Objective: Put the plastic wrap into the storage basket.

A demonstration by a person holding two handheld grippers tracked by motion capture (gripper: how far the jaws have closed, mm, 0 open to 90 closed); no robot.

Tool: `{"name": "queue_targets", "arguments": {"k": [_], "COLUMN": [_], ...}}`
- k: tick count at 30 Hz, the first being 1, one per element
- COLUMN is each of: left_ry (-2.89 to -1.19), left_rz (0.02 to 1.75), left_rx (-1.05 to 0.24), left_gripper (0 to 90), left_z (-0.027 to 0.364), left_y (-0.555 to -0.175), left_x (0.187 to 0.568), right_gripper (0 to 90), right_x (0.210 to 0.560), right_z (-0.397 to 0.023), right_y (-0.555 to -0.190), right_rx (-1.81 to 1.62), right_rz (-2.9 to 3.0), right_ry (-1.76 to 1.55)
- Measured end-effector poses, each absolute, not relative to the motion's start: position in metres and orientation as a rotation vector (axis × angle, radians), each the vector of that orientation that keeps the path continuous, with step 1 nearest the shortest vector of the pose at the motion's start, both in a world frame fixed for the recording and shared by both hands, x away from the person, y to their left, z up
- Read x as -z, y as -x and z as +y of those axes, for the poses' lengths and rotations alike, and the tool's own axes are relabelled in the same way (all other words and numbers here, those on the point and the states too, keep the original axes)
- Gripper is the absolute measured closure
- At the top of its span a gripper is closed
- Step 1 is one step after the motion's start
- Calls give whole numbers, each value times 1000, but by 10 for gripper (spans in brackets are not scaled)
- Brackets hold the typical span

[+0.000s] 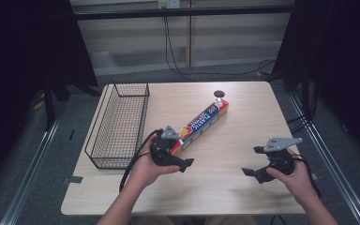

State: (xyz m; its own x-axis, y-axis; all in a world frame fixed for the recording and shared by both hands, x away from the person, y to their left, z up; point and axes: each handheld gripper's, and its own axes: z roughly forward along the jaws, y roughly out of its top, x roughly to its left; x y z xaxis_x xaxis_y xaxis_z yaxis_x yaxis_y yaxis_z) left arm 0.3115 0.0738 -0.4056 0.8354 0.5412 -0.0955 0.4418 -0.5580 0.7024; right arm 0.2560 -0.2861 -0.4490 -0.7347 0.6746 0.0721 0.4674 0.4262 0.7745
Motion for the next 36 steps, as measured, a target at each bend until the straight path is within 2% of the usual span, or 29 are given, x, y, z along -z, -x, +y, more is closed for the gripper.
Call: {"name": "queue_targets", "arguments": {"k": [15,36], "left_ry": [-2268,-2273], "left_rz": [769,832], "left_rx": [-144,-121], "left_gripper": [57,62], "left_z": [51,39], "left_y": [-357,-395], "left_x": [396,396], "right_gripper": [46,46], "right_x": [454,451], "right_z": [-287,-288], "right_y": [-257,-257], "right_rx": [-1184,-1203], "right_rz": [2449,2442], "right_ry": [-1003,-1002]}}
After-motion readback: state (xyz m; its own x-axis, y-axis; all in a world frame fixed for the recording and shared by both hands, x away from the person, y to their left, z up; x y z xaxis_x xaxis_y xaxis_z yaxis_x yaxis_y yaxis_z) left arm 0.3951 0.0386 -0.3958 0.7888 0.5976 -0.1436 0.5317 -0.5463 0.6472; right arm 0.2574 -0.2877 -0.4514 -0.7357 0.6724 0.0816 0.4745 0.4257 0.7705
